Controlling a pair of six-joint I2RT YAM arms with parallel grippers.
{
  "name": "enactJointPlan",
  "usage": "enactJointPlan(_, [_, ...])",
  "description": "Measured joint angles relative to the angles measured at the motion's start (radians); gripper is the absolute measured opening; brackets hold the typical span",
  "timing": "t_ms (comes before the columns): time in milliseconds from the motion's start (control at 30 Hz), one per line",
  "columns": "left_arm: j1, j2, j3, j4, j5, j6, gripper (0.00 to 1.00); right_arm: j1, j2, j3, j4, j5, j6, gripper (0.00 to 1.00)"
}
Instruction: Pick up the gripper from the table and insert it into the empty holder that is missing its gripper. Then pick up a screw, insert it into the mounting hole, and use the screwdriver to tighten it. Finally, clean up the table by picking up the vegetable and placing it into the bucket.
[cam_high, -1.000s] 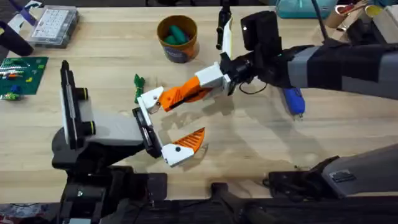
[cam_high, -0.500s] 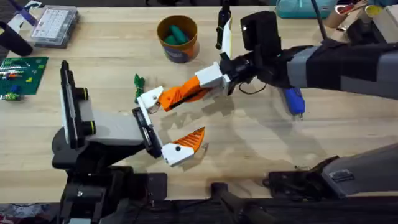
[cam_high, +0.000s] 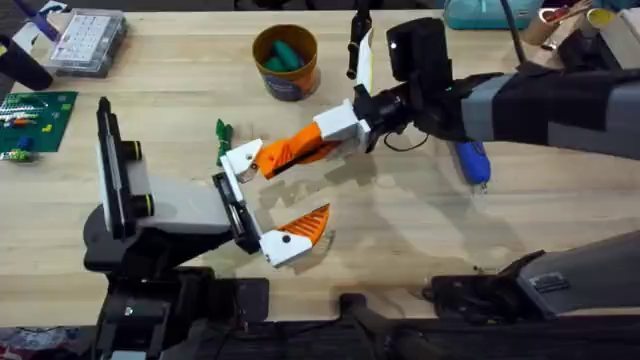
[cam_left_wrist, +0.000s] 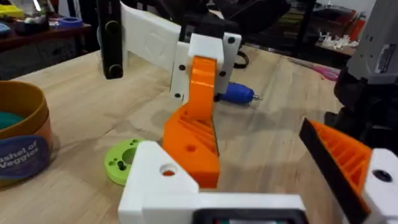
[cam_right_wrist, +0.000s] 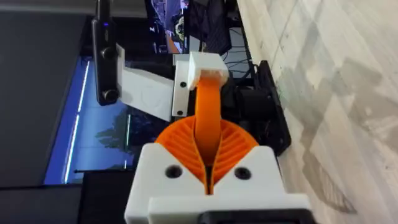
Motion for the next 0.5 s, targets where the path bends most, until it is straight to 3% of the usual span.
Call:
enactJointPlan(333, [0.0,0.0,0.0,0.004,0.001,0.0,0.985,0.0,0.0,-0.001,0.006,-0.016,0.012,0.015])
enactJointPlan(500, [0.0,0.0,0.0,0.0,0.009,0.0,0.985,0.0,0.0,-0.049,0.139,-0.022,0.078,0.016])
